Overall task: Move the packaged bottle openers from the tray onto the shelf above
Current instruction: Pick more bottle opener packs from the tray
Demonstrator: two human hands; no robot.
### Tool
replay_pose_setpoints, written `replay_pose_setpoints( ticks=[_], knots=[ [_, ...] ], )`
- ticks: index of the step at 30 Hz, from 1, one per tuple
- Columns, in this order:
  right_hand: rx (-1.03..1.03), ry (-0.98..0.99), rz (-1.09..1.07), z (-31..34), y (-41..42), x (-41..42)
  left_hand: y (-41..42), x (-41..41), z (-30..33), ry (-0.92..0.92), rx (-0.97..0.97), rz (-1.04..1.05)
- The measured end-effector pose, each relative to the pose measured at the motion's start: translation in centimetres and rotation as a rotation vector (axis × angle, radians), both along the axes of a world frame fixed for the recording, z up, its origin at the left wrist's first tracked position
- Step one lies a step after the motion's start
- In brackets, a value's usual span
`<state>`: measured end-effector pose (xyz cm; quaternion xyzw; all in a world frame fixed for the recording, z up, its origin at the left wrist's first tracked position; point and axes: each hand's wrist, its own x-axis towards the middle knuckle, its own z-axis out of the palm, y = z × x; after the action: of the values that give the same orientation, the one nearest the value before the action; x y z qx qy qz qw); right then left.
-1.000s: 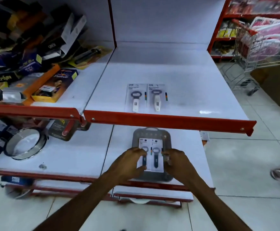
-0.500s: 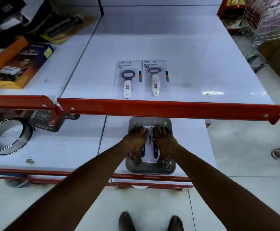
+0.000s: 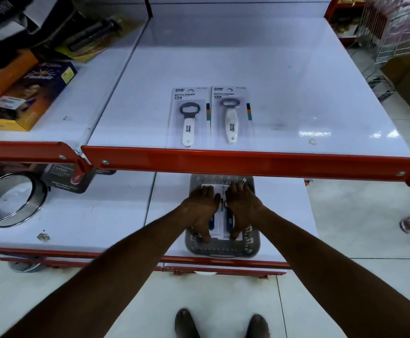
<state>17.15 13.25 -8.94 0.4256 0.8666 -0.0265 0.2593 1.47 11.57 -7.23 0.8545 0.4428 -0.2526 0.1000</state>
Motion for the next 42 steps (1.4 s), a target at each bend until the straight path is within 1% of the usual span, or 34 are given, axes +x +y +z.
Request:
replay_pose_setpoints(
  ticks=[5, 8, 13, 18, 23, 28, 31, 34, 39, 42],
  knots=[
    [0.002, 0.046, -0.035, 0.1, -0.8, 0.8, -1.2, -0.6, 1.5, -0.102, -0.061, -0.010],
    [0.006, 0.072, -0.050, -0.2, -1.6, 1.1, -2.5, -1.3, 1.5, -0.162, -0.047, 0.032],
    [0.010, 0.110, 0.001, -0.1, -2.3, 2.0, -5.2, -2.4, 0.6, -0.213, 0.081, 0.065],
    [-0.005, 0.083, 0.005, 0.0, -3.6, 1.6, -6.7, -2.8, 0.4, -0.298, 0.321, 0.024],
    [-0.022, 0.031, 0.016, 0.0, -4.8, 1.2, -7.1, -3.1, 0.4, -0.358, 0.424, 0.013],
    [-0.015, 0.077, 0.005, 1.1, -6.2, 1.4, -8.2, -3.8, 1.4, -0.384, 0.483, 0.065],
    [0.077, 0.135, -0.028, 3.2, -5.9, 1.9, -8.9, -3.9, 2.6, -0.434, 0.533, 0.089],
    [0.204, 0.287, -0.101, 5.5, -5.8, 2.4, -9.9, -3.8, 4.6, -0.497, 0.620, 0.091],
    [0.375, 0.472, -0.189, 9.4, -7.4, 2.7, -11.8, -3.1, 9.9, -0.613, 0.729, 0.068],
    [0.498, 0.596, -0.195, 12.7, -9.4, 2.8, -13.0, -2.7, 13.8, -0.687, 0.781, 0.041]
  ],
)
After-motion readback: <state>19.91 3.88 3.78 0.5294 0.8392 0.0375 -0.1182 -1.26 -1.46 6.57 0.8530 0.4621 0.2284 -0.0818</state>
